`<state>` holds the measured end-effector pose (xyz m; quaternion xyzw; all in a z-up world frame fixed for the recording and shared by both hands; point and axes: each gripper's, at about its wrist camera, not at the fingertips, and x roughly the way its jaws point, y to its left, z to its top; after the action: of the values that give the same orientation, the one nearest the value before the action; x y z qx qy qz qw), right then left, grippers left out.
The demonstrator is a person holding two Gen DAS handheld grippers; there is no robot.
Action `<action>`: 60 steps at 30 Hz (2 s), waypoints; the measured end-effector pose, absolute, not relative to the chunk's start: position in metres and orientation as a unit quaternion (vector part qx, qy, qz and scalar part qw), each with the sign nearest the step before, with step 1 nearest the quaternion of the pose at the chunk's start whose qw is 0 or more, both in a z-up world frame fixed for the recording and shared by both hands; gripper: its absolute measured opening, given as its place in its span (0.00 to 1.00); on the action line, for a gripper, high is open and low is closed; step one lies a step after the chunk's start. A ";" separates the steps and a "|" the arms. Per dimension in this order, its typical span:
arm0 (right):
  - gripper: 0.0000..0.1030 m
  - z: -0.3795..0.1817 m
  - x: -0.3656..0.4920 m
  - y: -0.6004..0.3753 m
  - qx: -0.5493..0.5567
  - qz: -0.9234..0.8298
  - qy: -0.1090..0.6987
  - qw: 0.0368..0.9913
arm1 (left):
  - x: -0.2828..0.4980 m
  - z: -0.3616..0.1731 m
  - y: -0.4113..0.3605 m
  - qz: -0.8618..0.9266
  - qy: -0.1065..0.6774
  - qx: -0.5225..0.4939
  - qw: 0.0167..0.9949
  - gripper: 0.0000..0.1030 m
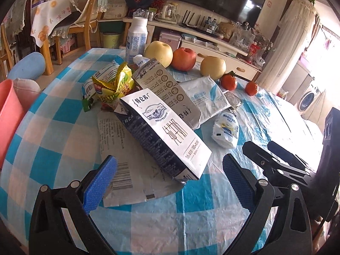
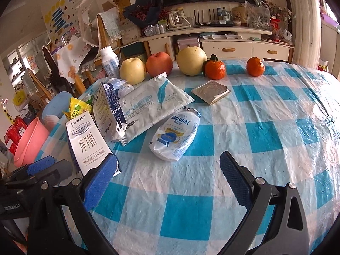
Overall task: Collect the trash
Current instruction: 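Grasp the white milk carton with the left gripper while the right gripper approaches the MAGICDAY pouch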
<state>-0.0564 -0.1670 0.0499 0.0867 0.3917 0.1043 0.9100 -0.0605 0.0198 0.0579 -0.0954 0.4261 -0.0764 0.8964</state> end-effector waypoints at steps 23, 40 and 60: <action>0.67 0.015 0.006 -0.164 0.101 0.093 0.448 0.883 | 0.001 0.042 0.018 -0.072 0.458 -0.122 0.878 0.44; 0.29 0.022 0.003 -0.167 0.078 0.080 0.448 0.887 | 0.001 0.040 0.011 -0.106 0.469 -0.118 0.869 0.71; 0.83 0.015 0.006 -0.158 0.084 0.103 0.451 0.882 | 0.040 0.030 -0.005 -0.093 0.485 -0.109 0.863 0.76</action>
<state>0.0057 -0.1582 0.0149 0.0839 0.4513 0.1030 0.8824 0.0397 -0.0048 0.0304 -0.1091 0.4851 -0.0934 0.8626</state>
